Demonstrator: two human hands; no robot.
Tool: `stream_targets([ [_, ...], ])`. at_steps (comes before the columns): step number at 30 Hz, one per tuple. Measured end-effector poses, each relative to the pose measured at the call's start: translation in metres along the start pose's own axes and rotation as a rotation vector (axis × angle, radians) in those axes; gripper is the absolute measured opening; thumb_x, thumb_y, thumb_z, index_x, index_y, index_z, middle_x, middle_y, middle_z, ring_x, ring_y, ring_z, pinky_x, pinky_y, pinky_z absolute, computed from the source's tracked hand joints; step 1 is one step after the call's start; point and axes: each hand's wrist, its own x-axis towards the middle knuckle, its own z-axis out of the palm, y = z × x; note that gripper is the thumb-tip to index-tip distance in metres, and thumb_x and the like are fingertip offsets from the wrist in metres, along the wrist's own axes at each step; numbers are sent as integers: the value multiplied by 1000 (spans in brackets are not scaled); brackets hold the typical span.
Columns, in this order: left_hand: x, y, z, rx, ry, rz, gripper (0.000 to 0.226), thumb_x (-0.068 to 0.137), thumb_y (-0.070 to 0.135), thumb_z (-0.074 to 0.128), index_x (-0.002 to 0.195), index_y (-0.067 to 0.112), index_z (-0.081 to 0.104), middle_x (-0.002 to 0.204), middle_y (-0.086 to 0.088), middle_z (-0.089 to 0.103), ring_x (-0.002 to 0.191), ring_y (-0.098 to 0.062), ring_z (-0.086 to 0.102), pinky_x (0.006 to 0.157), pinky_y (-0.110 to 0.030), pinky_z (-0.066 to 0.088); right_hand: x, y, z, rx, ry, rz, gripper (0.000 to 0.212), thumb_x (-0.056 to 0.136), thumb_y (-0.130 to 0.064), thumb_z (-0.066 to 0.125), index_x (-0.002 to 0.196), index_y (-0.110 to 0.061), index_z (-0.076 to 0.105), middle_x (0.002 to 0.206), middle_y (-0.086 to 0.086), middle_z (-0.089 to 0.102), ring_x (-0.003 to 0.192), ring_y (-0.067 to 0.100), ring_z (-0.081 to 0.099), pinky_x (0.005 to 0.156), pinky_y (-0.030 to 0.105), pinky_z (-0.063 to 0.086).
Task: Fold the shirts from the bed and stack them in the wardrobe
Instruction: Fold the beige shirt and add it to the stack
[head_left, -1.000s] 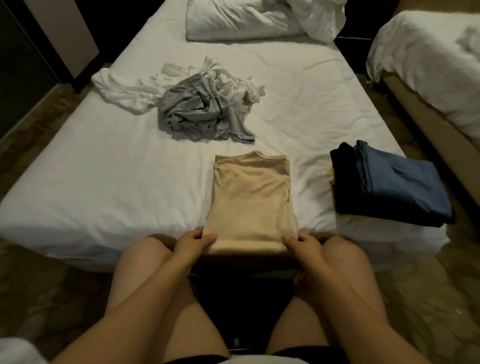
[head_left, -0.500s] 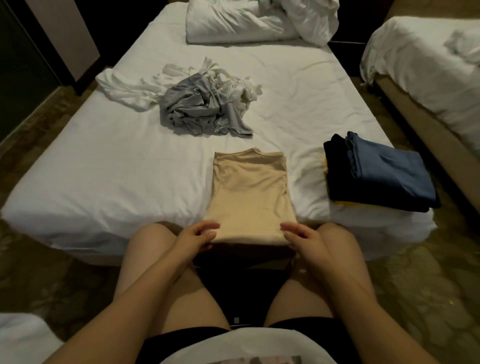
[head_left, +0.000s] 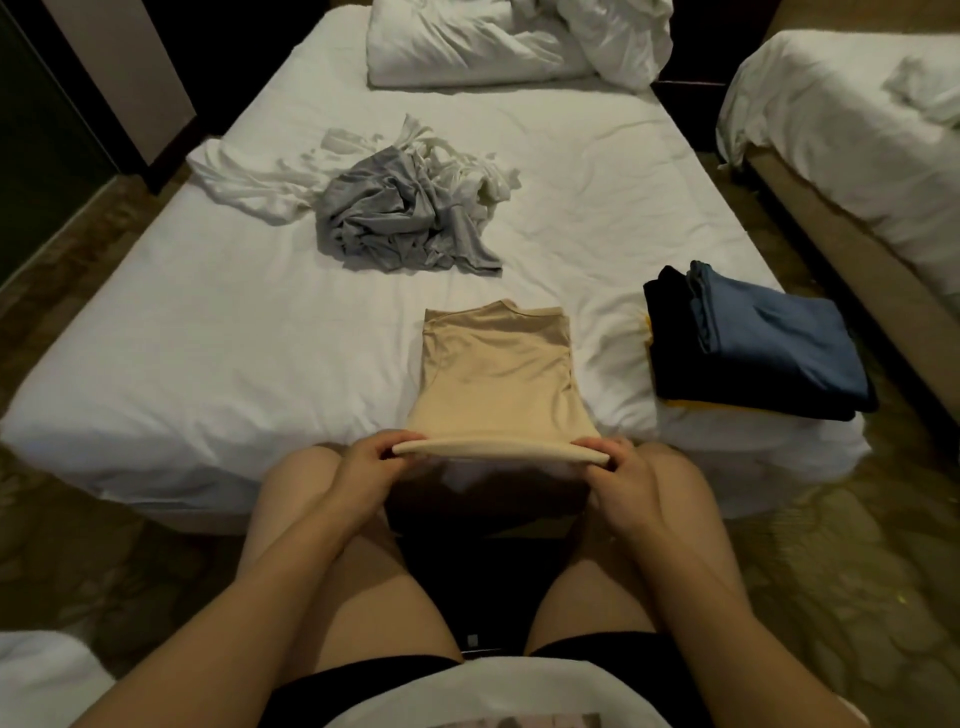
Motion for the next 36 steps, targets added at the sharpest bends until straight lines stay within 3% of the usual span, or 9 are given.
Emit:
stream_targets([
  [2, 5, 5, 2, 71, 103, 93, 20, 82, -4, 64, 87, 15, 65, 90, 9, 56, 80, 8, 56, 73, -5, 41, 5, 2, -2, -55, 46, -47, 17, 81, 1, 67, 91, -12, 63, 114, 9, 50, 98, 18, 52, 73, 7, 43],
  [5, 14, 13, 11, 156, 216, 171, 12, 89, 9, 59, 99, 8, 64, 108, 3, 53, 97, -8, 53, 83, -19, 39, 16, 1, -1, -55, 39, -111, 14, 86, -14, 65, 97, -22, 64, 118, 0, 56, 108, 16, 53, 91, 28, 45],
  [9, 39, 21, 25, 223, 271, 147, 15, 95, 22, 51, 97, 12, 61, 86, -1, 60, 83, -18, 54, 62, -23, 34, 41, -12, 10, -30, 112, -111, 15, 91, -19, 58, 80, -29, 59, 79, -3, 62, 80, 14, 56, 68, 26, 43],
  [12, 70, 24, 31, 291, 315, 168, 23, 95, 29, 49, 96, 10, 60, 80, -6, 61, 75, -22, 53, 61, -29, 35, 68, -18, 21, -135, 202, -152, 7, 94, -22, 55, 90, -16, 56, 76, -3, 56, 77, 17, 52, 61, 29, 37],
  [16, 119, 23, 38, 272, 357, 69, 31, 91, 37, 56, 75, 10, 48, 63, -3, 50, 62, -18, 45, 55, -28, 34, 114, -15, 35, -231, 299, -179, 16, 94, -23, 54, 99, -8, 55, 79, 4, 56, 74, 22, 51, 62, 31, 36],
  [18, 143, 23, 39, 273, 369, 21, 39, 89, 39, 58, 68, 10, 42, 59, -3, 45, 58, -18, 40, 54, -32, 31, 141, -13, 39, -270, 293, -110, 18, 93, -29, 54, 86, -12, 52, 70, 2, 53, 71, 27, 51, 60, 32, 34],
  [21, 172, 22, 41, 334, 379, 5, 42, 90, 39, 57, 64, 14, 36, 56, 0, 40, 54, -15, 36, 52, -32, 29, 179, -13, 43, -338, 282, 9, 38, 91, -40, 54, 65, -19, 36, 60, -3, 44, 69, 27, 50, 59, 33, 30],
  [33, 214, -2, 47, 438, 385, -74, 49, 91, 50, 48, 60, 14, 36, 53, 1, 39, 52, -18, 35, 51, -34, 26, 223, -1, 62, -535, 270, 153, 50, 88, -62, 42, 72, -15, 47, 81, 10, 61, 77, 32, 54, 62, 35, 37],
  [36, 214, 2, 48, 488, 386, -84, 45, 93, 50, 44, 67, 14, 42, 59, 0, 45, 59, -23, 45, 51, -34, 26, 224, -8, 62, -527, 255, 198, 46, 89, -60, 43, 82, -15, 51, 91, 11, 62, 87, 34, 56, 66, 36, 38],
])
